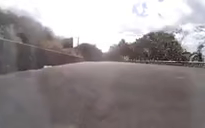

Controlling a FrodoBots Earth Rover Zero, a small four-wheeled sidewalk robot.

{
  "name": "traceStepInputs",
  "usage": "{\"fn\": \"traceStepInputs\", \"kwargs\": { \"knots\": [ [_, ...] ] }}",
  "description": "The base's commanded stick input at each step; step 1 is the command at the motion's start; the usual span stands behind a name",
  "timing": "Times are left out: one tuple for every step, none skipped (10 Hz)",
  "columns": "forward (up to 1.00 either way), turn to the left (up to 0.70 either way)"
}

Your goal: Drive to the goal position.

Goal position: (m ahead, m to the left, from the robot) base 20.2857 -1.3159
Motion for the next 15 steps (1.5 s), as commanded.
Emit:
{"fn": "traceStepInputs", "kwargs": {
  "knots": [
    [0.7,0.0],
    [0.7,0.0],
    [0.7,0.0],
    [0.7,0.0],
    [0.7,0.0],
    [0.7,0.0],
    [0.7,0.0],
    [0.7,0.0],
    [0.7,0.0],
    [0.7,0.0],
    [0.7,0.0],
    [0.7,0.0],
    [0.7,0.0],
    [0.7,0.0],
    [0.7,0.0]
  ]
}}
